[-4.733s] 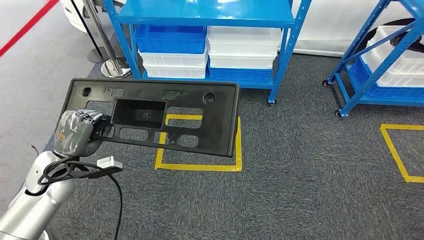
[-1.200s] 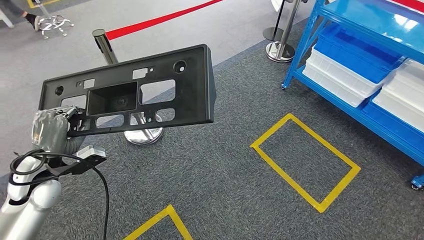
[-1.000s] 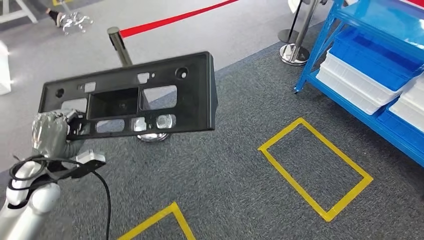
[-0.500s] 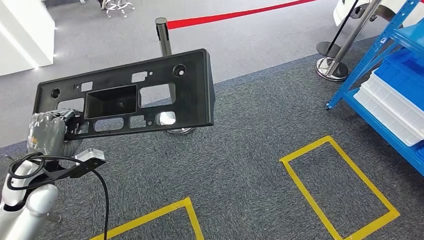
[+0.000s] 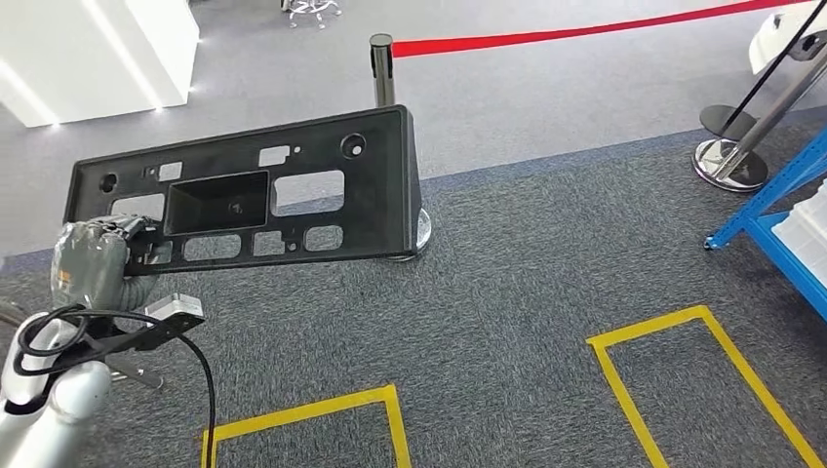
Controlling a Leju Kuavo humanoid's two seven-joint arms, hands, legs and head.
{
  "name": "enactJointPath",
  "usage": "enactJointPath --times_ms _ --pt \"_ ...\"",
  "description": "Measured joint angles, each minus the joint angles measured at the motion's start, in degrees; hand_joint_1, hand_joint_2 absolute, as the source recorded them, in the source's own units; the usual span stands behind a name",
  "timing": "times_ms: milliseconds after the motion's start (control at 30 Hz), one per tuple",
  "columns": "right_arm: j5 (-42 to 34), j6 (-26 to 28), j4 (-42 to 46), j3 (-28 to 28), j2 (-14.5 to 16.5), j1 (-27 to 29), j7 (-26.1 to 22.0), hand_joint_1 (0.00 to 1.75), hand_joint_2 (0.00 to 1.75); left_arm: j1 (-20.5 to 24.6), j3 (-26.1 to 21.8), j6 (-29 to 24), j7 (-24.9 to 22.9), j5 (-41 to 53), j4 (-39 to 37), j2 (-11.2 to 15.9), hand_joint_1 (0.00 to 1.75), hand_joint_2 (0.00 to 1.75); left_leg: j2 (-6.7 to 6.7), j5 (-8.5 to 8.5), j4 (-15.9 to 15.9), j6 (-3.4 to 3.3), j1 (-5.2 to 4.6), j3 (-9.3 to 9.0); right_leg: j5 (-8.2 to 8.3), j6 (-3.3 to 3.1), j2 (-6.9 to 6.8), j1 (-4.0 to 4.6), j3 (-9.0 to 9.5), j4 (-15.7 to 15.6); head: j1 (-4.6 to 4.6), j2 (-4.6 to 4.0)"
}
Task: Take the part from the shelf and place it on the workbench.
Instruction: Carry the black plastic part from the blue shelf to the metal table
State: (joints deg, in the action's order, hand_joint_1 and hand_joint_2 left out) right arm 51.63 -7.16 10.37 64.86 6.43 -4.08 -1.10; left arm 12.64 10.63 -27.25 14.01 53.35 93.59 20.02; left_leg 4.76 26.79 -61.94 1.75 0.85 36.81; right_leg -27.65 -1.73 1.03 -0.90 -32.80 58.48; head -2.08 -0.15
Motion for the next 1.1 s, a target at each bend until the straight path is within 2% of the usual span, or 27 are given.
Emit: enactJointPath --times_ms 33,67,100,133,167,200,267,300,333,400,433,500,533,567,600,633,667,700,733,800,833,867,933,967,1000,1067,1100 --pt "0.00 0.00 0.02 0.03 -0.02 0.04 -0.03 0.00 0.00 0.09 -0.11 -0.03 0.01 -0.01 0.00 0.09 1.75 1.75 -2.00 1.80 -3.69 0.20 -0.05 1.65 -0.07 -0.22 -0.66 0.14 0.15 -0.05 0.01 0.00" --pt "0.00 0.01 0.02 0.05 -0.02 0.05 -0.05 0.00 0.00 0.16 -0.16 -0.05 -0.02 -0.02 -0.01 0.14 1.75 1.75 -3.24 3.51 -7.75 0.36 -0.01 3.58 -0.19 -0.40 -1.37 0.29 0.20 -0.02 0.01 0.00" --pt "0.00 0.00 0.02 0.09 -0.02 0.06 -0.05 0.00 0.00 0.18 -0.19 -0.06 -0.05 -0.02 -0.03 0.14 1.75 1.75 -4.06 4.74 -11.35 0.51 0.05 5.35 -0.32 -0.52 -2.19 0.45 0.26 0.03 0.01 0.00" --pt "0.01 0.01 0.02 0.11 -0.02 0.06 -0.05 0.00 0.00 0.13 -0.19 -0.06 -0.07 0.00 -0.08 0.14 1.75 1.75 -4.34 4.78 -12.81 0.56 0.10 6.09 -0.47 -0.59 -2.97 0.56 0.33 0.07 0.01 0.00" --pt "0.01 0.01 0.02 0.12 -0.01 0.05 -0.05 0.00 0.00 0.09 -0.20 -0.05 -0.08 0.03 -0.13 0.15 1.75 1.75 -4.47 3.74 -11.94 0.53 0.13 5.66 -0.64 -0.61 -3.74 0.64 0.44 0.11 0.00 0.00" --pt "0.02 0.01 0.02 0.13 0.02 0.03 -0.05 0.00 0.00 0.11 -0.22 -0.05 -0.09 0.05 -0.17 0.15 1.75 1.75 -4.81 1.93 -8.99 0.42 0.13 4.12 -0.82 -0.57 -4.48 0.70 0.62 0.14 0.00 0.00" --pt "0.02 0.03 0.02 0.13 0.06 0.01 -0.05 0.00 0.00 0.33 -0.32 -0.06 -0.11 0.07 -0.20 0.16 1.75 1.75 -7.22 -1.18 -0.96 -0.11 -0.33 -0.13 -1.22 -0.32 -5.81 0.92 1.06 0.16 0.00 0.00" --pt "0.02 0.07 0.02 0.13 0.08 0.00 -0.05 0.00 0.00 0.51 -0.38 -0.07 -0.12 0.07 -0.20 0.17 1.75 1.75 -8.25 -1.89 1.76 -0.51 -0.68 -1.54 -1.37 -0.13 -6.41 1.06 1.23 0.16 0.00 0.00" --pt "0.03 0.11 0.02 0.13 0.09 -0.02 -0.05 0.00 0.00 0.66 -0.42 -0.07 -0.13 0.06 -0.20 0.20 1.75 1.75 -8.85 -2.01 3.18 -0.88 -1.02 -2.20 -1.51 0.10 -7.01 1.16 1.36 0.14 0.01 0.00" --pt "0.04 0.19 0.02 0.13 0.15 -0.22 -0.05 0.00 0.00 0.78 -0.45 -0.08 -0.13 0.05 -0.21 0.31 1.75 1.75 -7.71 -2.07 3.64 -1.53 -1.29 -2.20 -1.67 0.62 -8.23 1.21 1.64 -0.03 0.01 0.00" --pt "0.07 0.19 0.02 0.13 0.19 -0.35 -0.04 0.00 0.00 0.76 -0.49 -0.09 -0.13 0.04 -0.21 0.38 1.75 1.75 -7.02 -2.26 3.97 -1.80 -1.18 -2.32 -1.93 0.93 -8.02 1.10 1.77 0.12 0.02 0.00" --pt "0.15 0.19 0.02 0.13 0.26 -0.46 -0.02 0.00 0.00 1.02 -0.54 -0.16 -0.13 0.05 -0.27 0.49 1.75 1.75 -5.68 -2.71 4.71 -2.45 -0.84 -2.59 -3.78 1.38 -5.24 0.85 0.68 2.84 0.02 0.00" --pt "0.18 0.19 0.01 0.13 0.28 -0.44 -0.01 0.00 0.00 1.16 -0.51 -0.20 -0.13 0.05 -0.31 0.48 1.75 1.75 -5.07 -2.85 4.87 -2.68 -0.71 -2.65 -5.45 1.48 -3.28 0.68 -0.85 5.95 0.02 0.00" --pt "0.20 0.19 0.01 0.13 0.31 -0.38 -0.01 0.00 0.00 1.31 -0.48 -0.22 -0.14 0.04 -0.38 0.46 1.75 1.75 -4.42 -2.90 4.92 -2.84 -0.69 -2.61 -7.21 1.54 -1.97 0.62 -2.88 9.78 0.02 0.00" --pt "0.21 0.18 -0.01 0.13 0.34 -0.33 -0.01 0.00 0.00 1.36 -0.44 -0.24 -0.15 0.03 -0.45 0.42 1.75 1.75 -3.72 -2.90 4.89 -2.91 -0.71 -2.57 -8.48 1.60 -1.42 0.57 -4.88 13.37 0.02 0.00" --pt "0.22 0.17 -0.02 0.13 0.38 -0.29 -0.01 0.00 0.00 1.34 -0.42 -0.25 -0.16 0.02 -0.55 0.38 1.75 1.75 -2.93 -2.89 4.85 -2.92 -0.72 -2.58 -8.74 1.69 -1.23 0.52 -6.25 15.54 0.02 0.00" --pt "0.23 0.17 -0.02 0.13 0.41 -0.24 -0.01 0.00 0.00 1.33 -0.42 -0.25 -0.17 0.02 -0.68 0.38 1.75 1.75 -2.09 -2.86 4.75 -2.89 -0.71 -2.58 -7.86 1.77 -1.16 0.43 -6.71 15.71 0.02 0.00" --pt "0.25 0.18 -0.03 0.13 0.43 -0.23 0.00 0.00 0.00 1.34 -0.42 -0.26 -0.17 0.02 -0.78 0.37 1.75 1.75 -1.23 -2.78 4.58 -2.80 -0.67 -2.59 -5.93 1.82 -0.97 0.28 -6.09 13.68 0.02 0.00" --pt "0.28 0.19 -0.03 0.13 0.43 -0.21 0.01 0.00 0.00 1.38 -0.42 -0.27 -0.17 0.01 -0.85 0.37 1.75 1.75 -0.40 -2.65 4.30 -2.62 -0.60 -2.55 -3.48 1.86 -0.21 0.06 -4.69 10.11 0.02 0.00" --pt "0.34 0.22 -0.03 0.13 0.44 -0.17 0.02 0.00 0.00 1.63 -0.41 -0.43 -0.13 -0.05 -0.99 0.35 1.75 1.75 1.07 -2.27 3.43 -2.05 -0.59 -2.10 -0.51 1.93 2.71 -0.41 -2.20 3.80 0.02 0.00" --pt "0.36 0.25 -0.03 0.13 0.44 -0.19 0.03 0.00 0.00 1.79 -0.40 -0.66 -0.04 -0.15 -1.07 0.33 1.75 1.75 1.70 -2.16 3.09 -1.72 -0.50 -1.77 -0.11 1.91 3.73 -0.48 -1.63 2.29 0.01 0.00" --pt "0.37 0.26 -0.03 0.13 0.46 -0.26 0.05 0.00 0.00 1.92 -0.40 -0.95 0.11 -0.29 -1.16 0.29 1.75 1.75 2.35 -2.16 2.97 -1.33 -0.38 -1.49 -0.33 1.76 4.07 -0.38 -1.52 1.95 0.01 0.00" --pt "0.31 0.30 -0.03 0.13 0.57 -0.45 0.16 0.00 0.00 2.03 -0.40 -1.51 0.53 -0.50 -1.35 0.17 1.75 1.75 3.38 -2.27 3.07 -0.62 0.02 -1.21 -0.18 1.12 2.63 -0.19 -1.24 1.57 0.02 0.00" --pt "0.26 0.33 -0.02 0.13 0.65 -0.46 0.26 0.00 0.00 2.20 -0.37 -1.61 0.73 -0.47 -1.45 0.10 1.75 1.75 2.57 -1.93 2.56 -0.31 0.00 -0.96 -0.08 0.73 1.90 -0.18 -0.97 1.25 0.02 0.00" --pt "0.21 0.35 -0.01 0.14 0.74 -0.43 0.37 0.00 0.00 2.56 -0.28 -1.63 0.85 -0.37 -1.57 -0.02 1.75 1.75 1.03 -1.02 0.99 -0.08 -0.06 -0.25 0.03 0.39 1.07 -0.19 -0.72 0.92 0.01 0.00" --pt "0.17 0.39 0.02 0.17 0.88 -0.30 0.58 0.00 0.00 3.50 0.08 -1.55 0.94 -0.14 -1.91 -0.38 1.75 1.75 -2.84 2.16 -5.36 0.31 -0.15 2.63 -0.01 -0.10 -0.57 0.04 -0.36 0.60 0.00 0.00" --pt "0.17 0.39 0.02 0.18 0.93 -0.26 0.69 0.00 0.00 3.84 0.34 -1.52 0.93 -0.08 -2.12 -0.63 1.75 1.75 -3.76 3.71 -9.13 0.49 -0.08 4.42 -0.10 -0.23 -1.41 0.19 -0.30 0.59 0.00 0.00"
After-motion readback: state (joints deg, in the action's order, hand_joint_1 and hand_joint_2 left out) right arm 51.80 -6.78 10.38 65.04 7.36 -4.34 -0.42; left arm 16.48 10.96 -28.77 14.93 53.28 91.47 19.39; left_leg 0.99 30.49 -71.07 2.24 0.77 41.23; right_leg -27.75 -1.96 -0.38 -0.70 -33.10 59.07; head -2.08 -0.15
